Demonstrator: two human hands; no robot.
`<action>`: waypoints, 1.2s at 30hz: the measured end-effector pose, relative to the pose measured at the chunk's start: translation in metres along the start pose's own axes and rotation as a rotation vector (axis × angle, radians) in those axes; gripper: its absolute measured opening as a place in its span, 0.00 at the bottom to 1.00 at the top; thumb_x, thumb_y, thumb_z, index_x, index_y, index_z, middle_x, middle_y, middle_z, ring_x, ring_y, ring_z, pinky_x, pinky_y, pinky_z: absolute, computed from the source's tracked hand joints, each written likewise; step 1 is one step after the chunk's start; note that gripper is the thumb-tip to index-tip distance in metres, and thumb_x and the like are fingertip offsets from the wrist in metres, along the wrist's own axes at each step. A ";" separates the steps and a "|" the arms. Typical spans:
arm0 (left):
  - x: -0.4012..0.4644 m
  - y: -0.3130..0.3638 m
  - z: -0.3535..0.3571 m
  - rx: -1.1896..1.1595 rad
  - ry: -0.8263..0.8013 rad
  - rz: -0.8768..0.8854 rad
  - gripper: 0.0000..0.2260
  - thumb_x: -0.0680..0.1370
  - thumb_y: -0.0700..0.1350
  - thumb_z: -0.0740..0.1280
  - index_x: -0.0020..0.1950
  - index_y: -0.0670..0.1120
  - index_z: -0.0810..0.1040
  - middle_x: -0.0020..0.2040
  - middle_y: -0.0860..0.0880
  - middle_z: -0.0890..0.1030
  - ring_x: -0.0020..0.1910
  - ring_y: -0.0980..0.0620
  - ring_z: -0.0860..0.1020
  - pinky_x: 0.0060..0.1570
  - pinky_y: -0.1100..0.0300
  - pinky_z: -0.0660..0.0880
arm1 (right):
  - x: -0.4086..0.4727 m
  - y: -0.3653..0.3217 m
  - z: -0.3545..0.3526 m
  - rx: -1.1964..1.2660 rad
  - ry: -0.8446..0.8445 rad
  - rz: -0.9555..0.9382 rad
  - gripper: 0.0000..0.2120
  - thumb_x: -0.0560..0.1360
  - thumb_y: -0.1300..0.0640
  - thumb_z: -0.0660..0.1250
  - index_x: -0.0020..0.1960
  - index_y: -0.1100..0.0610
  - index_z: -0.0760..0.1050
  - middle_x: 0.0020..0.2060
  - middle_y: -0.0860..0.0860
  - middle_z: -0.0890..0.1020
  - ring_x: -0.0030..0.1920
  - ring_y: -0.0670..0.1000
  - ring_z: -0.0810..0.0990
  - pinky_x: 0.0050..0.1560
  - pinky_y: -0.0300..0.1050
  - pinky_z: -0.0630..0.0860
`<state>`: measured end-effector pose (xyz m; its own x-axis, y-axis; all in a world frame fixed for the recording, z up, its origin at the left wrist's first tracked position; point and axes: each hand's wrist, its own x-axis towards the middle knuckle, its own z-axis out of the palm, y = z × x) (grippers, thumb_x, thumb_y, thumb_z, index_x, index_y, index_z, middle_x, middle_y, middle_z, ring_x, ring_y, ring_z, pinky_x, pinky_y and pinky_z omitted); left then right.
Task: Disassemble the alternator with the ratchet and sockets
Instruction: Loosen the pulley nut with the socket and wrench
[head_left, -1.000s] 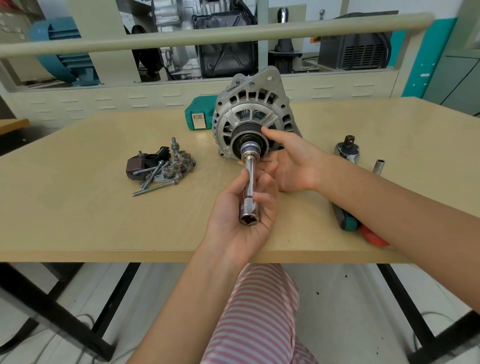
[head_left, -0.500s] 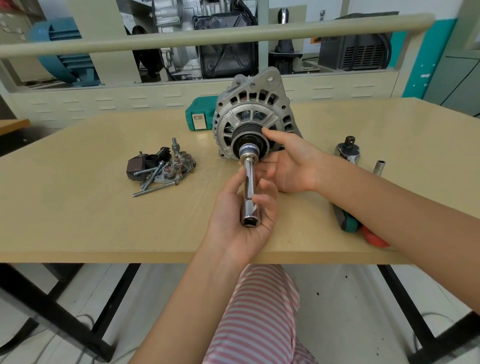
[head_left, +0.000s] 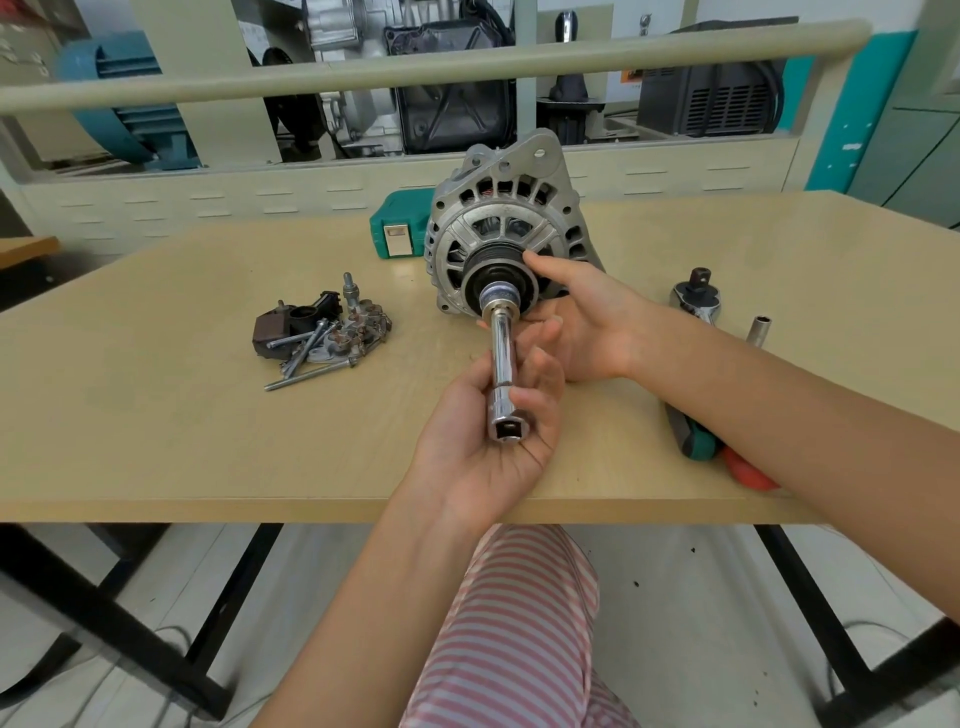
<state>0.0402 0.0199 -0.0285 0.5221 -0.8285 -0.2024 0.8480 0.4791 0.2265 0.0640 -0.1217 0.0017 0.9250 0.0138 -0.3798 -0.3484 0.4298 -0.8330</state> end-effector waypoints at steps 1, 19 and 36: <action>0.000 0.000 0.000 0.005 -0.004 0.002 0.17 0.80 0.45 0.57 0.50 0.34 0.80 0.37 0.42 0.82 0.26 0.51 0.79 0.18 0.66 0.71 | -0.001 0.000 0.000 -0.002 -0.001 -0.001 0.28 0.75 0.40 0.61 0.61 0.63 0.74 0.46 0.54 0.79 0.41 0.49 0.76 0.55 0.44 0.73; -0.011 0.037 0.004 0.707 0.235 0.185 0.05 0.80 0.43 0.61 0.52 0.44 0.74 0.29 0.49 0.75 0.19 0.60 0.66 0.13 0.71 0.60 | 0.003 0.001 -0.001 0.054 0.041 -0.056 0.23 0.74 0.43 0.63 0.54 0.64 0.76 0.42 0.57 0.84 0.41 0.51 0.82 0.39 0.40 0.78; -0.044 0.111 0.027 2.553 -0.055 0.589 0.17 0.74 0.49 0.69 0.55 0.71 0.73 0.35 0.59 0.80 0.36 0.55 0.75 0.40 0.56 0.73 | 0.000 -0.002 0.001 0.206 -0.160 0.128 0.28 0.72 0.53 0.51 0.62 0.73 0.68 0.57 0.70 0.76 0.56 0.67 0.75 0.53 0.64 0.72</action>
<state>0.1094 0.1019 0.0315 0.4968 -0.8359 0.2333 -0.8564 -0.4288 0.2875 0.0643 -0.1217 0.0038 0.8931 0.2152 -0.3950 -0.4413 0.5893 -0.6768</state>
